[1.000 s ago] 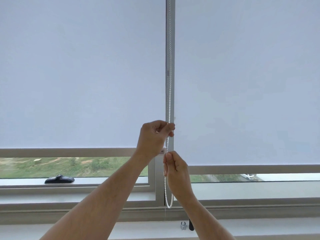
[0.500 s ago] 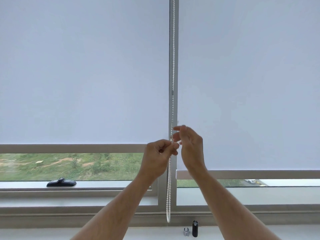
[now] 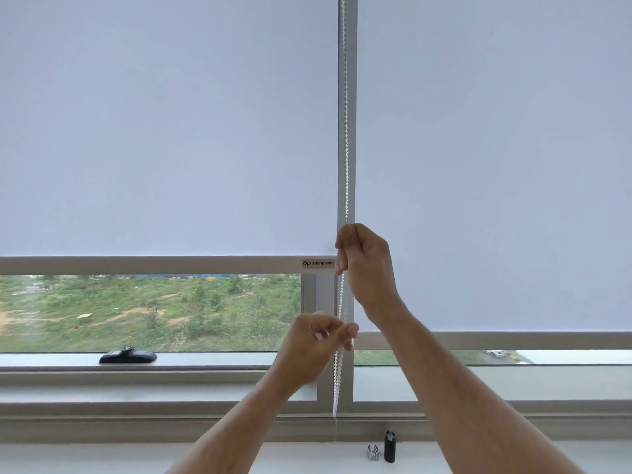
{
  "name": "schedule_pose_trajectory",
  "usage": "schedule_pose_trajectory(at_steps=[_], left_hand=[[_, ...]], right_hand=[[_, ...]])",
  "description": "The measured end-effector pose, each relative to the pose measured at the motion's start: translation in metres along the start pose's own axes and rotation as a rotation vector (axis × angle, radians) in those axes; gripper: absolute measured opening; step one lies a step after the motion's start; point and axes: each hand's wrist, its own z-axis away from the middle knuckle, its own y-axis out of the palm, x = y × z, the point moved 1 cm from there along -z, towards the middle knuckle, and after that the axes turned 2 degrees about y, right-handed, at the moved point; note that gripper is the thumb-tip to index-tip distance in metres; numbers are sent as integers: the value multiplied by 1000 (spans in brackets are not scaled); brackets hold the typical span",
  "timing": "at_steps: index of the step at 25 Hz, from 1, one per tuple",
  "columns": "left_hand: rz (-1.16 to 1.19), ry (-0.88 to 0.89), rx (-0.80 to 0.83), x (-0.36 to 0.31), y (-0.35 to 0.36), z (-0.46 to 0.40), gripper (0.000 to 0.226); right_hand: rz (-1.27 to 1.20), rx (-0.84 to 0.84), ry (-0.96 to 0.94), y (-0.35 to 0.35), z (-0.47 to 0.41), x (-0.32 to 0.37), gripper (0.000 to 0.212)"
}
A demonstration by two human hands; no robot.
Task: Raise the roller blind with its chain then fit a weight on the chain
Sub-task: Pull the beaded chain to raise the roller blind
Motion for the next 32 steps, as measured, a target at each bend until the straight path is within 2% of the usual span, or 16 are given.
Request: schedule_pose_trajectory(at_steps=[3,5,7,9,15,20,22,25,29,32], left_hand=[[59,-84,208,1,-19,-4,52],[131,-53,117,-3,-33,-15,61],[155,-36,-48,-13,-40,-30,56],[113,-2,-147,-28,-40,-43,45],[203,67,-212,-70,-39,-80,16],[208,78,-256,-70,-37,-82,19],[230,102,-277,-69,-36,-79,17],[190,128,-261,-67,-31,-74,17],[147,132,-236,-50,-22,-56,14],[133,96,-229,-39,-19,-46,17]], right_hand=[[23,-8,-2,-3,12,-14,36],[24,-14,14,-4,19,-20,36],[22,-12,22,-2,26,-25,36],[29,-1,22,3,36,-29,36],[-3,32,73,14,66,-49,39],[-57,110,52,3,68,-55,34],[-108,152,28,-3,63,-50,43],[-184,64,-27,-11,45,-40,59],[-125,-68,-59,-16,6,-10,51],[-30,-53,-37,-12,-24,19,40]])
